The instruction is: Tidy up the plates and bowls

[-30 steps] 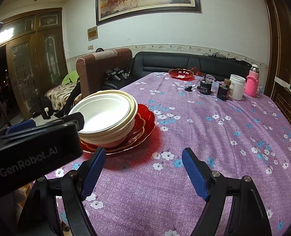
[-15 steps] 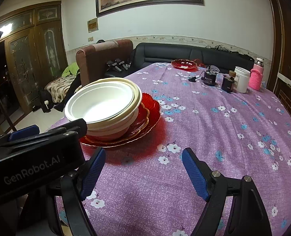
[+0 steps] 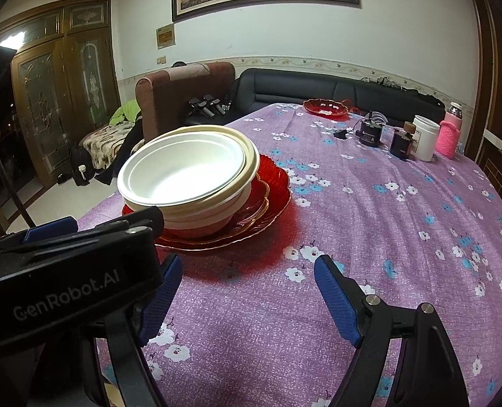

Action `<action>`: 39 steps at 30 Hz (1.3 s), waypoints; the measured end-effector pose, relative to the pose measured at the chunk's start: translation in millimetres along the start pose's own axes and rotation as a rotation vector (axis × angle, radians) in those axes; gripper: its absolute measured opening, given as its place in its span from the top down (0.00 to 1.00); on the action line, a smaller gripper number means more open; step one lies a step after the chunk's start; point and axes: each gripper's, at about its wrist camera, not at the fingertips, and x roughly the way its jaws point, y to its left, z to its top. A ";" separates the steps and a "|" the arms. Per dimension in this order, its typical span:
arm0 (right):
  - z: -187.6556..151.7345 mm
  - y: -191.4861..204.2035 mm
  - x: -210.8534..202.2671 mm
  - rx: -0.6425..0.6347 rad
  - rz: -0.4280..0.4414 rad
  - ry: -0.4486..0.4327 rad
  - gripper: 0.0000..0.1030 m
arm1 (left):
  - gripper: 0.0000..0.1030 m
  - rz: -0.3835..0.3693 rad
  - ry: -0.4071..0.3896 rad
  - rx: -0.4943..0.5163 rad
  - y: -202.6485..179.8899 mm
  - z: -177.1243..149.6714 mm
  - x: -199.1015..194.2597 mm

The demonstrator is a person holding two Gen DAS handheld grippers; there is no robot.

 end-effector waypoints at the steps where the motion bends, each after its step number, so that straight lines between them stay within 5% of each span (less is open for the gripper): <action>1: -0.2 0.7 0.7 -0.002 0.000 0.003 0.18 | 0.08 -0.002 0.003 0.000 0.0 0.0 0.6; 33: -3.7 0.0 2.1 0.010 0.014 0.018 0.18 | 0.08 -0.020 0.037 -0.003 -4.5 -3.4 8.2; 36: -4.3 0.0 0.8 0.015 0.020 0.014 0.18 | 0.08 0.010 -0.008 -0.008 -3.2 -4.4 1.9; 39: -4.3 -0.5 -2.4 0.017 0.029 0.000 0.18 | 0.08 0.093 -0.153 -0.028 -0.7 -4.8 -24.2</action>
